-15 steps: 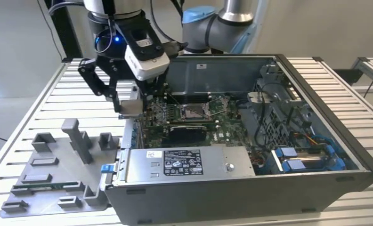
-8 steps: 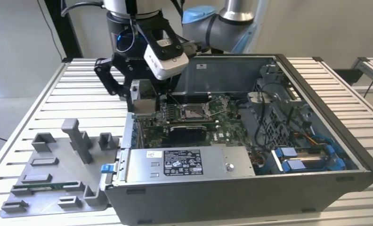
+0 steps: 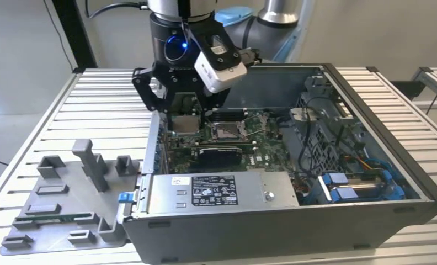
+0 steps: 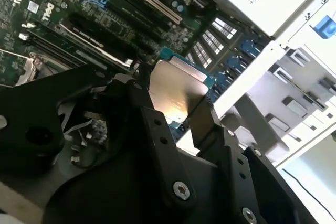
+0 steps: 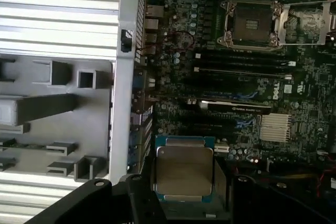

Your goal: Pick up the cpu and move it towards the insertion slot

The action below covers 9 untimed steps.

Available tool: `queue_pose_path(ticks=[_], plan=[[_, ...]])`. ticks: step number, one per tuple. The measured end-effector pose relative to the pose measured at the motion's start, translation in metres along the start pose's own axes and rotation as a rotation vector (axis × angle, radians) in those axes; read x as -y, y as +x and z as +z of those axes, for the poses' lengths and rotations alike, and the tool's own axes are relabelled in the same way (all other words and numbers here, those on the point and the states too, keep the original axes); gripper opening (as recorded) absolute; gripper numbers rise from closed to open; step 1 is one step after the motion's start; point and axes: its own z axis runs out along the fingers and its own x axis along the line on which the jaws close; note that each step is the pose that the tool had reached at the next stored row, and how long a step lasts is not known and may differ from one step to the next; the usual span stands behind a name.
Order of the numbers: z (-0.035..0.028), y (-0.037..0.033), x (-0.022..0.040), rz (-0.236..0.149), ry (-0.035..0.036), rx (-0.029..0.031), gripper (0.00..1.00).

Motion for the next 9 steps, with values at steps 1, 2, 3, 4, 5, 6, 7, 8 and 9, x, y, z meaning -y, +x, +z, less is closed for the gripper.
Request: queue_pose_path(ticks=[1, 2, 3, 4, 5, 6, 7, 8, 9], plan=[[-0.0001, -0.0049, 0.0002, 0.0, -0.0003, 0.0, 0.0], [-0.0002, -0.0091, 0.0004, 0.0, -0.0005, 0.0, 0.0], [-0.0003, -0.014, 0.0005, 0.0, -0.0008, 0.0, 0.0], [-0.0004, -0.0185, 0.0006, 0.0, -0.001, 0.0001, 0.0], [-0.0005, -0.023, 0.0008, 0.0, -0.0012, 0.0001, 0.0], [-0.0006, -0.0277, 0.0009, 0.0, -0.0012, 0.0001, 0.0], [-0.0007, -0.0319, 0.0009, 0.0, -0.0013, 0.0001, 0.0], [-0.0008, -0.0364, 0.0009, 0.0, -0.0013, 0.0001, 0.0], [-0.0008, -0.041, 0.0009, 0.0, -0.0015, 0.0002, 0.0]])
